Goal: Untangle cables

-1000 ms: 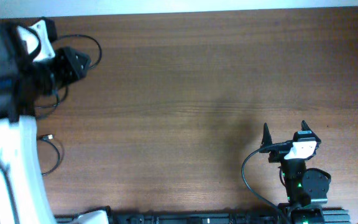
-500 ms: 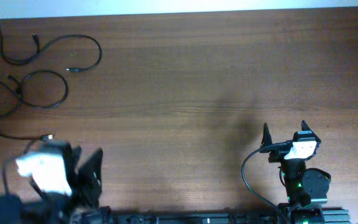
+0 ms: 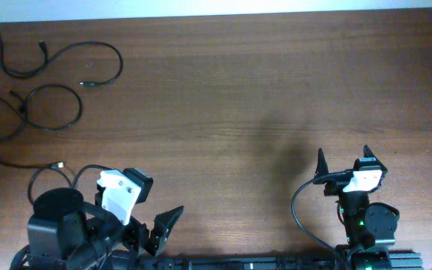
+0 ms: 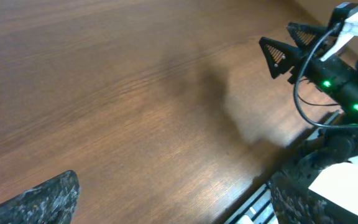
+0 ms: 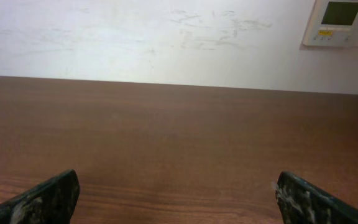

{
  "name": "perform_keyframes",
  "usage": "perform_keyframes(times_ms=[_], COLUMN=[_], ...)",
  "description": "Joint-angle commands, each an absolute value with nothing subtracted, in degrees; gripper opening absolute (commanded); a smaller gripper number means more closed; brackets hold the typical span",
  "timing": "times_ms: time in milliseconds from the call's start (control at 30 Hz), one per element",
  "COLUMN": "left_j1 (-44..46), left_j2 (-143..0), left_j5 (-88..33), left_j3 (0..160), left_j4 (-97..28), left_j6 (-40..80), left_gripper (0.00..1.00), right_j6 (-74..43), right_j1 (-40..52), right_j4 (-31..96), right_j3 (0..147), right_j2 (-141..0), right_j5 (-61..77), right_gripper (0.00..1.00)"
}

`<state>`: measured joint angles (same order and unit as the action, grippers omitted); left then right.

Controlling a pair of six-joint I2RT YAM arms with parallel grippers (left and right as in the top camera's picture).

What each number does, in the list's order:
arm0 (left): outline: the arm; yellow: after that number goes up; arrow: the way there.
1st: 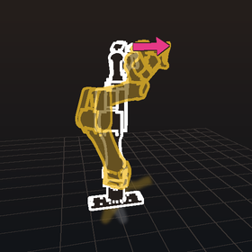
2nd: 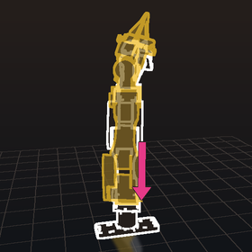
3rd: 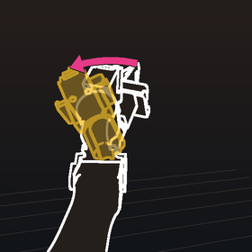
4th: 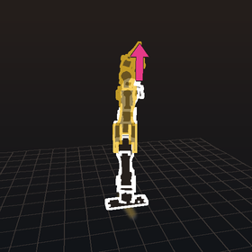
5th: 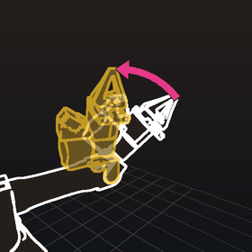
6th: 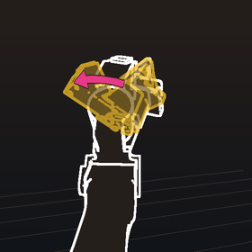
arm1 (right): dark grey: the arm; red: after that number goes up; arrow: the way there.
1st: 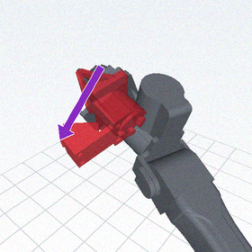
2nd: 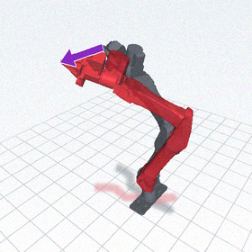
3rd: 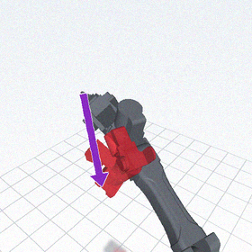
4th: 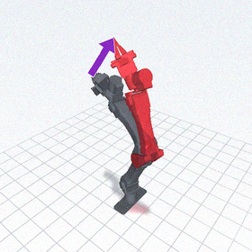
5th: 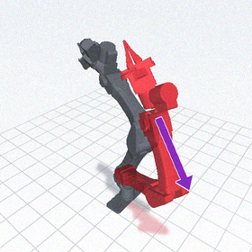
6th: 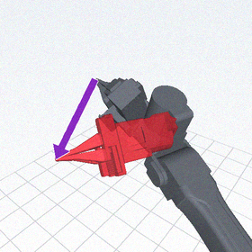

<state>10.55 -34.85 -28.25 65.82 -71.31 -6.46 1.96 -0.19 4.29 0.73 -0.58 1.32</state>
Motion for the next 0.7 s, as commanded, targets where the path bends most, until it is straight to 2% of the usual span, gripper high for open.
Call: perform_keyframes(times_ms=[0, 667], left_j1=[10.98, 10.98], left_j2=[-34.87, -34.87], left_j5=[-25.47, -24.16], left_j3=[65.67, 65.67], left_j4=[-71.18, -71.29], left_j6=[-7.20, -7.20], left_gripper=[0.99, 0.99], right_j6=[2.13, 2.13], right_j1=[-0.40, -0.40], right_j4=[4.49, 4.49], right_j3=[0.32, 0.32], right_j2=[-0.21, -0.21], right_j5=[0.99, 1.02], right_gripper=[0.98, 0.98])
